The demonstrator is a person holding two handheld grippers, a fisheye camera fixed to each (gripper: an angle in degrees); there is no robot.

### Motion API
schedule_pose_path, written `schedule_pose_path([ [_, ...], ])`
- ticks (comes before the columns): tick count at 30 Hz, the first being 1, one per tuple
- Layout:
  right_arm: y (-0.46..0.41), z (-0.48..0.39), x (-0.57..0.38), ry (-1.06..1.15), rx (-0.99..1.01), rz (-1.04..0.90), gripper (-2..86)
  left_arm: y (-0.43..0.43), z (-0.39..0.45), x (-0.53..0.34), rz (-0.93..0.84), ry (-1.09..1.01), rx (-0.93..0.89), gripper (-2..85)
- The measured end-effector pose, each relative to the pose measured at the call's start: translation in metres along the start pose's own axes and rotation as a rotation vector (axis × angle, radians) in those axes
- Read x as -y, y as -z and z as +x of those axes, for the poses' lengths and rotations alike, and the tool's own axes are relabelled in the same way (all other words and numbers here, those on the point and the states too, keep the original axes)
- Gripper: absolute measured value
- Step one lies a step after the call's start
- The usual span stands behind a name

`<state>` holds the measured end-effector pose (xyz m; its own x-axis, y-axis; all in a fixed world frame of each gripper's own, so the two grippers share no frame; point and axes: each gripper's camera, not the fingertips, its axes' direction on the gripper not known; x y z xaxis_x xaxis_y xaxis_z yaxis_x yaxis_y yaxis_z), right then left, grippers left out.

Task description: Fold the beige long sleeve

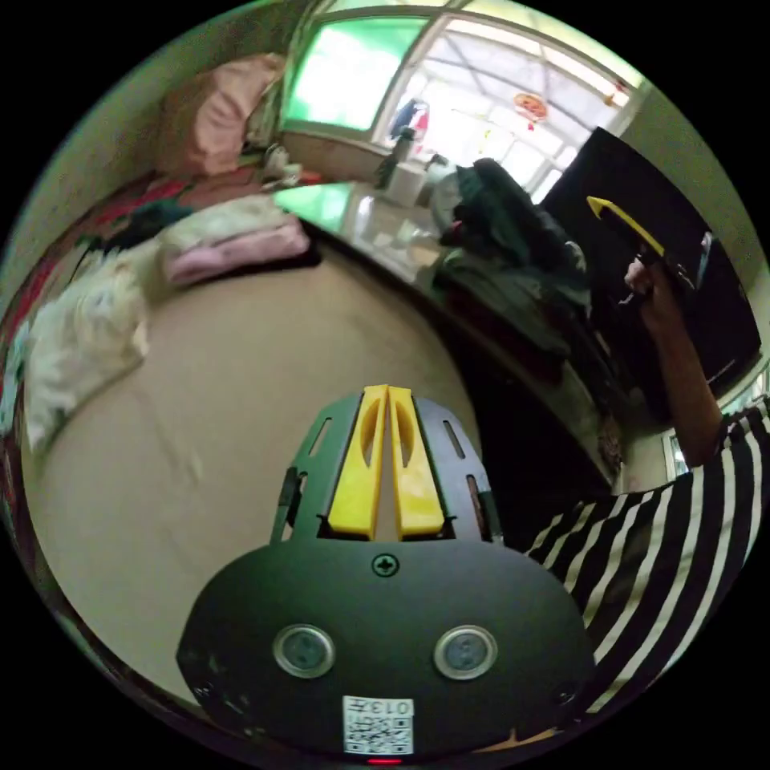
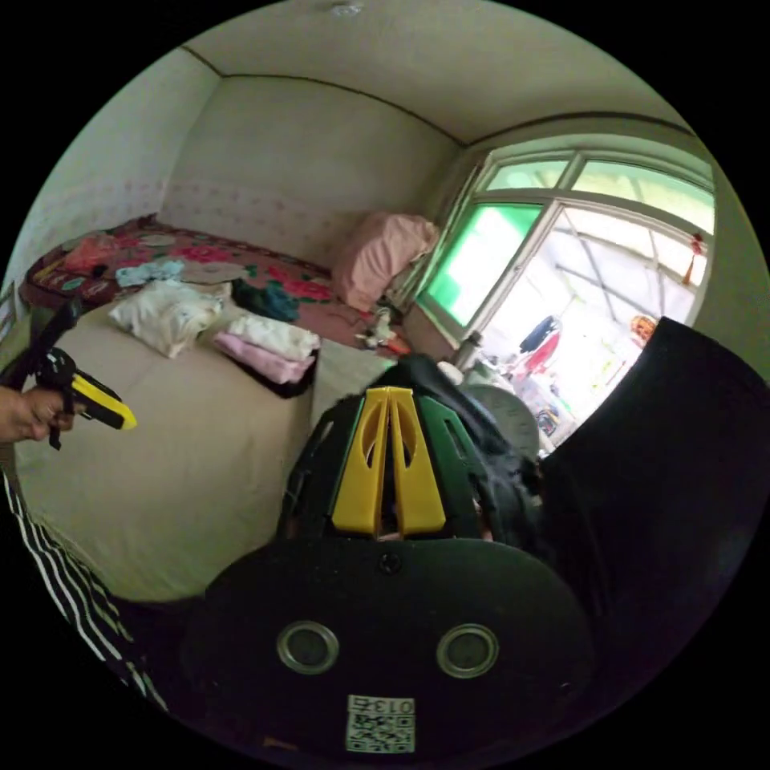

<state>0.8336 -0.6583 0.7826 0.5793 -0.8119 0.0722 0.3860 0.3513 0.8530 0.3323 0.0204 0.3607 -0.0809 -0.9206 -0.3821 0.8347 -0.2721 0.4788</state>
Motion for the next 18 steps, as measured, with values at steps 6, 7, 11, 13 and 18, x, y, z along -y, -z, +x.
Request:
schedule_pose_path([
  [6, -0.056, -0.198, 0.025, 0.107, 0.191, -0.153, 0.1, 0.025, -0.11, -0.146, 0.007, 0.32, -0.005, -0.3],
  [7, -0.061, -0.214, 0.027, 0.115, 0.224, -0.167, 0.1, 0.025, -0.122, -0.165, 0.0, 0.348, -0.003, -0.3],
  [11, -0.1, -0.3, 0.039, 0.19, 0.396, -0.297, 0.9, 0.026, -0.148, -0.194, -0.013, 0.376, 0.053, -0.1],
  [13, -0.118, -0.323, 0.042, 0.201, 0.461, -0.35, 1.9, 0.023, -0.162, -0.194, -0.009, 0.364, 0.07, 0.3],
  [18, -0.192, -0.356, 0.051, 0.074, 0.584, -0.466, 6.1, 0.008, -0.187, -0.163, -0.013, 0.25, 0.054, 1.9],
])
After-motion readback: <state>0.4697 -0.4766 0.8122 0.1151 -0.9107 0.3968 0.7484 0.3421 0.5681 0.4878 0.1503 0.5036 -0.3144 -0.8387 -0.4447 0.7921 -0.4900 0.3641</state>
